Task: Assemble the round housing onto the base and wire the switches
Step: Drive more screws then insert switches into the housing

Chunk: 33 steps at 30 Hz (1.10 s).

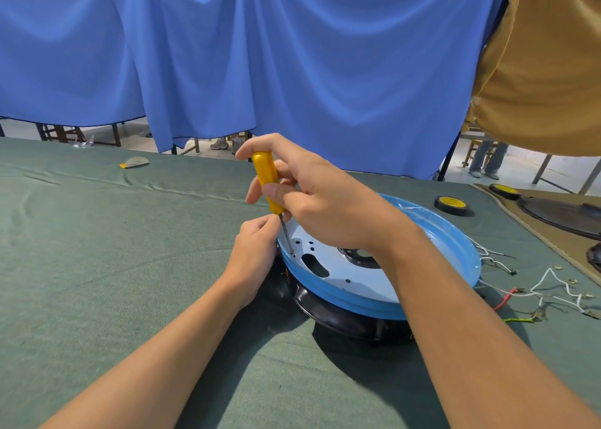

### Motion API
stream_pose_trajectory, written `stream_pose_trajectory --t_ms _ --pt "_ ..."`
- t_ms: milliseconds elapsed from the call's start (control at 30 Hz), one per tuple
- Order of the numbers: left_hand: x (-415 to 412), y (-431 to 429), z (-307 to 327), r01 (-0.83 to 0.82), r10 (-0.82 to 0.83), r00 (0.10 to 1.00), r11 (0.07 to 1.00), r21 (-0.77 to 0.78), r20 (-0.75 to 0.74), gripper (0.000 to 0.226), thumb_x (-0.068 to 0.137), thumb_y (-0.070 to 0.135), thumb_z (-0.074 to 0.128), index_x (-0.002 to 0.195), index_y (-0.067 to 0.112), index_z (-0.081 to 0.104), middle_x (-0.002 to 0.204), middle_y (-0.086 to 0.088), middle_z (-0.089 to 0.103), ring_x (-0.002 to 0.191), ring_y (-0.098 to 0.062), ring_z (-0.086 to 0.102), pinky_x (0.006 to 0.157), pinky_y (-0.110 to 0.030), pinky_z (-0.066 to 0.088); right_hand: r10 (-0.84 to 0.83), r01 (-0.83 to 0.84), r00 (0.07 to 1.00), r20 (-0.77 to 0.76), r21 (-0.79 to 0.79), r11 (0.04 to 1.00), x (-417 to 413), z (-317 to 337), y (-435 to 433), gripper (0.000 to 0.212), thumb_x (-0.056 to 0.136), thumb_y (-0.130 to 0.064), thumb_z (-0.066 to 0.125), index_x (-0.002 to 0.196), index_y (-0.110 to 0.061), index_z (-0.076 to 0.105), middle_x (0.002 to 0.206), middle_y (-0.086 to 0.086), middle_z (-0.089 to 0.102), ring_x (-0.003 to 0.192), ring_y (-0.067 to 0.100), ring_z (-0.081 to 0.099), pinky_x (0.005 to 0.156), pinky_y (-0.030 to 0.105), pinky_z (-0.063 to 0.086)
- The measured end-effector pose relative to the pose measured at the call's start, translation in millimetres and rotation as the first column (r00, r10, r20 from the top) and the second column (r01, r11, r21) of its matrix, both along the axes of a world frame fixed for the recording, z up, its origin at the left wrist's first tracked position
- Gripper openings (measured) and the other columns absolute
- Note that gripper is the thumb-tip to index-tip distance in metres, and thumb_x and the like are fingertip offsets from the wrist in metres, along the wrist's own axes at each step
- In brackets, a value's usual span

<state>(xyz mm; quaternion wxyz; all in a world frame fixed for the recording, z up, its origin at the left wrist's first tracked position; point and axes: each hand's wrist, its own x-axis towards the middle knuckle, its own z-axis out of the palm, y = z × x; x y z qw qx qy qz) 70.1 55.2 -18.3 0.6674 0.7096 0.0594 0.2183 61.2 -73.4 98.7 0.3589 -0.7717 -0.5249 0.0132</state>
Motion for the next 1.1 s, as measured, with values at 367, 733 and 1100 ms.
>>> stream_pose_trajectory --t_ms 367,733,1100 --pt "2 0 -3 0.027 -0.027 0.999 1.0 -0.013 0.041 0.053 0.079 0.039 0.051 0.08 -0.013 0.053 0.081 -0.014 0.057 0.078 -0.023 0.049 0.075 -0.04 0.036 -0.262 0.246 0.943 0.206 0.102 0.964 7 -1 4 0.021 0.091 -0.026 0.062 0.102 -0.022 0.044 0.075 0.002 0.056 0.068 0.019 0.051 0.061 0.031 0.042" --pt "-9 -6 8 -0.187 0.155 0.964 0.973 0.135 0.218 0.033 0.085 0.038 0.043 0.083 0.025 0.073 0.087 0.004 0.072 0.09 -0.016 0.064 0.086 -0.042 0.05 -0.409 0.335 0.885 0.224 0.302 0.892 16 -11 11 0.019 0.097 -0.03 0.053 0.105 -0.014 0.059 0.077 -0.001 0.057 0.071 0.018 0.05 0.064 0.029 0.037" --pt "-32 1 26 -0.194 0.043 0.946 0.869 0.456 0.32 0.017 0.062 0.055 0.074 0.068 0.04 0.071 0.073 0.024 0.069 0.085 -0.005 0.061 0.084 -0.033 0.048 -0.671 0.582 0.673 0.31 0.338 0.74 18 -13 7 0.042 0.087 -0.055 0.06 0.087 -0.016 0.046 0.072 0.002 0.056 0.074 0.032 0.055 0.063 0.039 0.046"
